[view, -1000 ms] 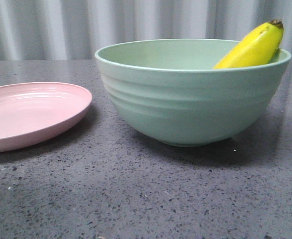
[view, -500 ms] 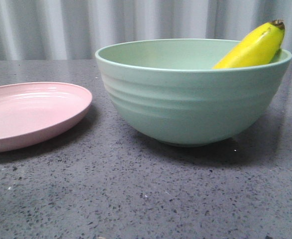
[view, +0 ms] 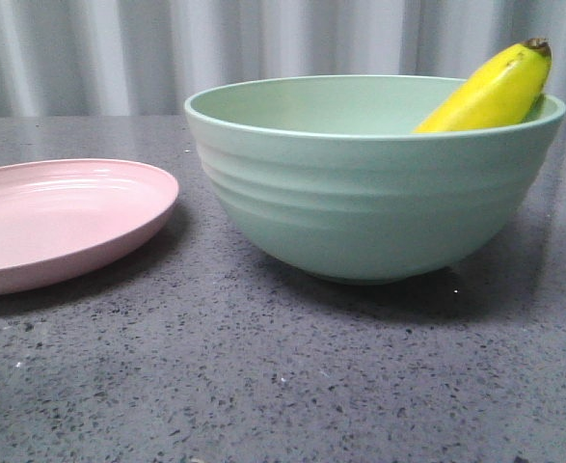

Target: Transfer banana from pink plate to green bowl

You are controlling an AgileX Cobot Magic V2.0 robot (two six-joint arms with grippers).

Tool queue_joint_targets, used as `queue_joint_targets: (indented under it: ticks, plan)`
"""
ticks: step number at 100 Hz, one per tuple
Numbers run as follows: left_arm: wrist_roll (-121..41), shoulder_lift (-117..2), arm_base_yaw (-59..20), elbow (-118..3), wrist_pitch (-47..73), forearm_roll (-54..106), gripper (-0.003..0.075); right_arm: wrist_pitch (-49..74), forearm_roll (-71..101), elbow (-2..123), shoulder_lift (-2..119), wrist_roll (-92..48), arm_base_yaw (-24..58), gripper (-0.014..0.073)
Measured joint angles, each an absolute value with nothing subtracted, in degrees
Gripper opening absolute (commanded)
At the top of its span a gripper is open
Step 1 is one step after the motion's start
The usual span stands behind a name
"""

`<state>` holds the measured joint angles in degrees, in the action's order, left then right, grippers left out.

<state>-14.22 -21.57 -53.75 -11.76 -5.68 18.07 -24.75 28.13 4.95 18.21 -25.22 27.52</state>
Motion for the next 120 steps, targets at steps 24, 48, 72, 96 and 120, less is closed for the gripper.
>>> queue_joint_targets:
  ticks: [24,48,72,96,120]
  plan:
    - [-14.2,-21.6,-53.8,-10.9,-6.2,18.1,-0.0020,-24.8,28.2,5.0,18.2,-25.2,27.5,-0.0064]
    - [-14.2,-21.5,-48.6,-7.2,-9.4,9.3,-0.0020,-24.8,28.2,5.0,18.2,-25.2,27.5,-0.0064]
    - [-7.4,-17.7,-35.6,-3.6,-13.5,1.2,-0.0020,-24.8,28.2,5.0,18.2,-25.2,27.5,-0.0064]
    - [-6.0,-9.5,-22.5,0.1,-13.5,0.5,-0.0020,-24.8,28.2,5.0,18.2,-25.2,27.5,-0.0064]
    - [-5.8,-1.8,-11.5,0.1,-7.0,1.2,-0.0020,-24.8,28.2,5.0,18.1,-25.2,27.5,-0.0064]
